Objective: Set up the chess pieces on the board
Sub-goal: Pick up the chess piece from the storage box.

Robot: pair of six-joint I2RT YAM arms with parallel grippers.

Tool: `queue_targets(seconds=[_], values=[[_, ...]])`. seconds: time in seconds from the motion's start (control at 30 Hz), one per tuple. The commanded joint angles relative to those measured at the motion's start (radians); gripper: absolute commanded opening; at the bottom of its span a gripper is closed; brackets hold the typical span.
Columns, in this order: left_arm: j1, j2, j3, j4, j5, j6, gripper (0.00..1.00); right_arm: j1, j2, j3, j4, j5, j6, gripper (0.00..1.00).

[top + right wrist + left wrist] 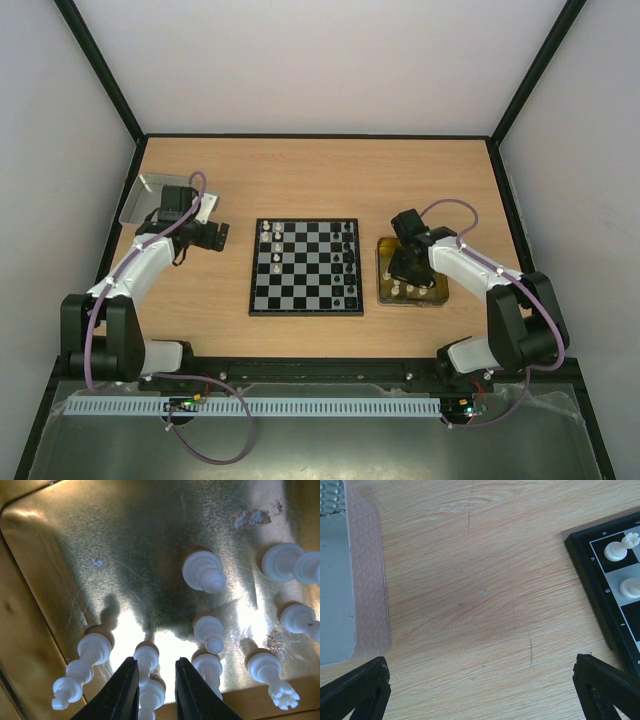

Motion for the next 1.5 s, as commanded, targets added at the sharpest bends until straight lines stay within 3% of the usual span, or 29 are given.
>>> queue_targets(seconds=[0.0,0.8,1.1,1.47], values=[[-0.005,0.005,0.017,-0.021,-0.011,-0.001,1.0,-0.008,0.011,-0.022,0.03,-0.007,-0.018,0.2],[-0.007,0.006,0.017,-0.018,-0.011,-0.001,1.0,-0.009,0.016,-0.047,0.053,-0.038,-0.024,0.19],[-0.01,0.005,0.017,-0.018,-0.012,0.0,1.0,-0.009,0.029,-0.039,0.051,-0.03,-0.027,0.06],[-0.016,0.008,0.019,-0.016,-0.015,0.0,1.0,-0.009,-0.006,0.031,-0.027,0.051,-0.022,0.02]])
